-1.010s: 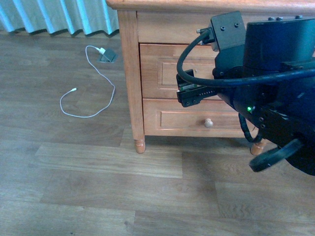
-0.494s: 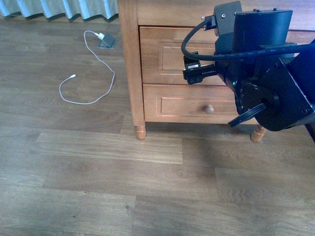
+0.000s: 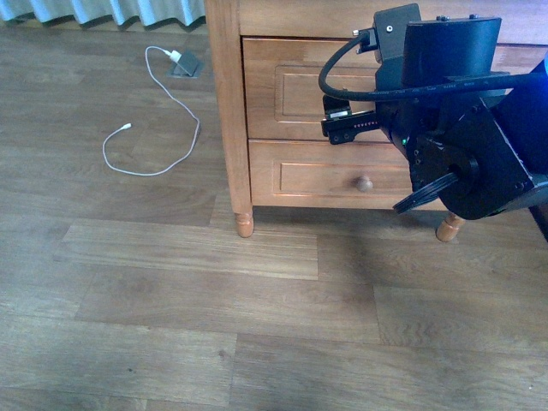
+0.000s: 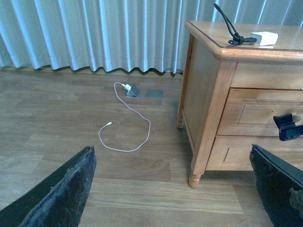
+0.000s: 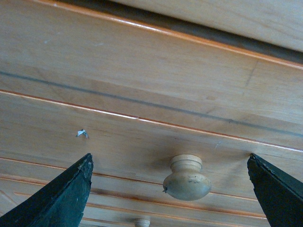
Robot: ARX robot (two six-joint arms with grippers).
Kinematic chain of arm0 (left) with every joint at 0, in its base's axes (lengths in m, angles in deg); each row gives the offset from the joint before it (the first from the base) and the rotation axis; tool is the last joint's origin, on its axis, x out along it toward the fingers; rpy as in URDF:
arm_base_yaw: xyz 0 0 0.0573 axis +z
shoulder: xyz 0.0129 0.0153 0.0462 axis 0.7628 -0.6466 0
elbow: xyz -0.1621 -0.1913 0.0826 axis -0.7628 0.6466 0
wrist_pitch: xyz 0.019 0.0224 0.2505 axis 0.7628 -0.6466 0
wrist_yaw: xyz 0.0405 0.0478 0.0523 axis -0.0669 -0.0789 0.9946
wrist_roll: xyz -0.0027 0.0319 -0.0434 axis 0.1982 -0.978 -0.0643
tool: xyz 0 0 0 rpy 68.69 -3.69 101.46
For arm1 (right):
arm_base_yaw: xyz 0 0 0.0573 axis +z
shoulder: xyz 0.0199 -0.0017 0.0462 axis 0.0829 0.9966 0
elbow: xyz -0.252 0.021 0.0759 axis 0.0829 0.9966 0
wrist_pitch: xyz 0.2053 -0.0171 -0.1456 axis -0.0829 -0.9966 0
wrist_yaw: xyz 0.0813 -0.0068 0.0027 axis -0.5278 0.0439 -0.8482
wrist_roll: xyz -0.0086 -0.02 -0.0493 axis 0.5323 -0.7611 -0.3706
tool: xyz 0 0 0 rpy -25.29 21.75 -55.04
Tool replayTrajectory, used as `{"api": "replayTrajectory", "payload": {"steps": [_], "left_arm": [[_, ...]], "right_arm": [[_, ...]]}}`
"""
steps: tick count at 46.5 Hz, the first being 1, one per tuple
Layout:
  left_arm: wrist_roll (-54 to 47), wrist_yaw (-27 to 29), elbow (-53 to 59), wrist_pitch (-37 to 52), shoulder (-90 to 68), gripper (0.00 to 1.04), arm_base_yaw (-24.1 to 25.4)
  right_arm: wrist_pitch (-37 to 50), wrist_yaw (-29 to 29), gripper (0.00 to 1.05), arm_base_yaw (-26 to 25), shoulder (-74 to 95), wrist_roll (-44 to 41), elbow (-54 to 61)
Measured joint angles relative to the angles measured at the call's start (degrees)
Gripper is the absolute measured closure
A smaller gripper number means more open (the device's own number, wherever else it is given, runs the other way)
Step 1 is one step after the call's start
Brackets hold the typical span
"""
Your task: Put charger into drawer
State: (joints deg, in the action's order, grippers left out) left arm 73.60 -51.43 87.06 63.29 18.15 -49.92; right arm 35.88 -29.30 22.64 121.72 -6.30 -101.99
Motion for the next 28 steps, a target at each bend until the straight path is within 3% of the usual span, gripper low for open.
{"api": "replayTrajectory", "payload": {"steps": [28], "left_arm": [[0.02, 0.00, 0.00, 0.00, 0.00, 0.06, 0.00]], "right_arm": [[-0.76, 0.33, 0.08, -0.17, 0.94, -0.11, -0.77]]}}
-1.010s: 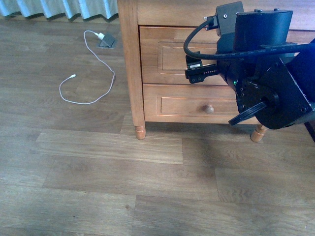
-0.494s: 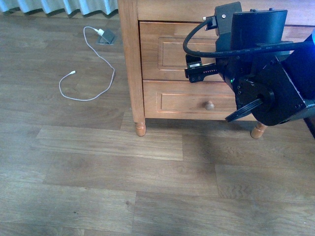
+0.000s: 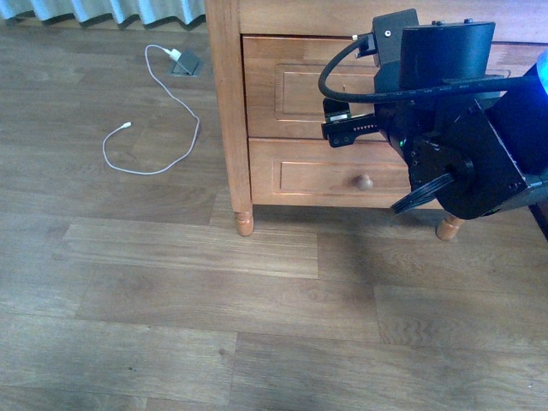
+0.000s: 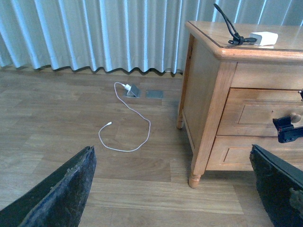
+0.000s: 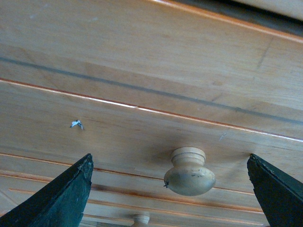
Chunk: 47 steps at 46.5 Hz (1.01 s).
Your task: Put charger into drawer
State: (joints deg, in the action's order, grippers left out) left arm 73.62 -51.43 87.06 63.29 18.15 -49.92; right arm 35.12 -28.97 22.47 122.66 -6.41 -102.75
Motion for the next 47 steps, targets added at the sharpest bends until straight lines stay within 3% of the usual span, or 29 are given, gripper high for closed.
{"api": "replayTrajectory", "payload": {"steps": [6, 17, 24, 36, 47], "left_arm": [[-0.02, 0.02, 0.00, 0.00, 0.00, 0.06, 0.00], [-0.02, 0.00, 0.00, 0.00, 0.00, 0.06, 0.00], [-0.02, 0.02, 0.00, 0.00, 0.00, 0.06, 0.00], [-0.02, 0.00, 0.00, 0.00, 0.00, 0.06, 0.00], [0.00, 0.02, 0.00, 0.00, 0.00, 0.06, 0.00]], "right_arm": [[0.13, 0.07, 0.11, 0.00, 0.02, -0.02, 0.00], [0.28, -0.07, 0.60, -0.28, 0.09, -0.11, 0.00], [0.28, -0.39, 0.79, -0.42, 0.13, -0.76, 0.15], [0.00, -3.91, 0.82, -0.94, -1.64, -0.37, 3.28], [-0.48, -8.96, 0.82, -1.07, -9.68, 2.51, 15.74]]}}
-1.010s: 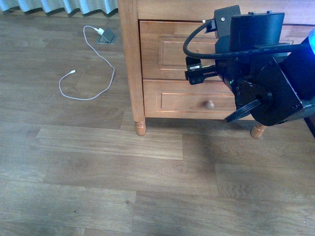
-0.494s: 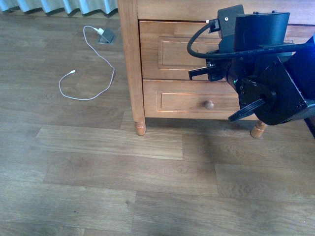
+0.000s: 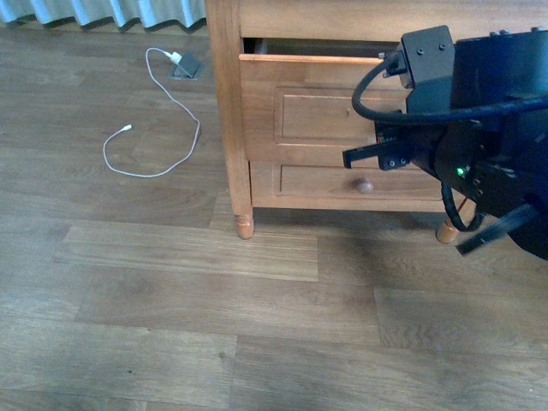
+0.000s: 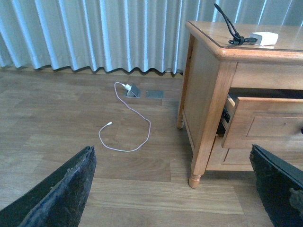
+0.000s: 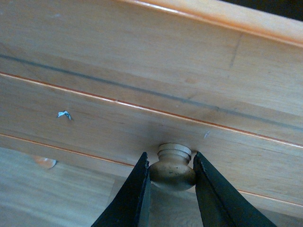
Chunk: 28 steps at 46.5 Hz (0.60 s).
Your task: Put charger into drawer
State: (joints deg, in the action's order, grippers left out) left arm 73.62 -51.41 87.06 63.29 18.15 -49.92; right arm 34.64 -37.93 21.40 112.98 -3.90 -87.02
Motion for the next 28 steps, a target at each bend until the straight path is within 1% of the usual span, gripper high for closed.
{"api": "replayTrajectory", "payload": {"steps": [13, 18, 23, 28], "left_arm": [[-0.02, 0.00, 0.00, 0.00, 0.00, 0.06, 0.00], [-0.02, -0.02, 0.00, 0.00, 0.00, 0.06, 0.00], [-0.02, -0.02, 0.00, 0.00, 0.00, 0.06, 0.00], [0.00, 0.00, 0.00, 0.00, 0.00, 0.06, 0.00]], "right_arm": [[2.25, -6.99, 0.83, -0.39, -9.55, 2.05, 17.00], [2.23, -9.46, 0.83, -1.29, -12.52, 2.32, 21.49], [-0.96, -13.53, 0.84, -3.26, -17.38, 2.47, 25.66], [-1.70, -15.41, 0.84, -4.20, -20.52, 2.16, 29.16]]}}
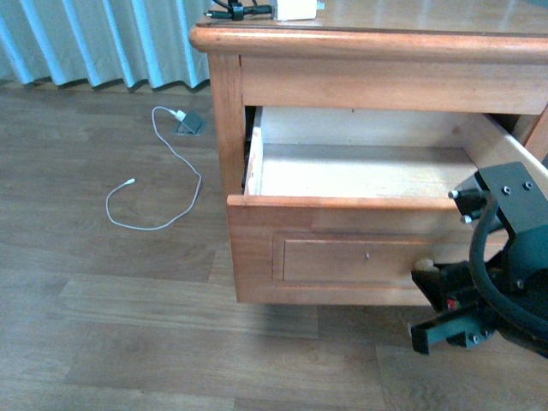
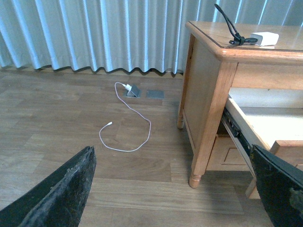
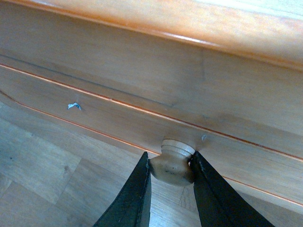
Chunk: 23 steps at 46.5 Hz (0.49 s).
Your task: Put charger into drawer
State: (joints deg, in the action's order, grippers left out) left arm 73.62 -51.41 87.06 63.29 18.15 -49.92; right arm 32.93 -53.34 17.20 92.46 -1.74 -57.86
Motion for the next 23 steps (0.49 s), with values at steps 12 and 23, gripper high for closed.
{"api": "replayTrajectory", "payload": {"steps": [12, 23], "left_arm": [[0.00, 0.00, 0.00, 0.00, 0.00, 0.06, 0.00], [-0.02, -0.02, 0.00, 0.00, 0.00, 0.06, 0.00]], "right_arm": [[-1.22, -1.64, 0.76, -0.28, -5.22, -0.42, 5.33], [-14.84, -6.58, 0.37, -1.68, -22.86, 0.70, 9.05]]}}
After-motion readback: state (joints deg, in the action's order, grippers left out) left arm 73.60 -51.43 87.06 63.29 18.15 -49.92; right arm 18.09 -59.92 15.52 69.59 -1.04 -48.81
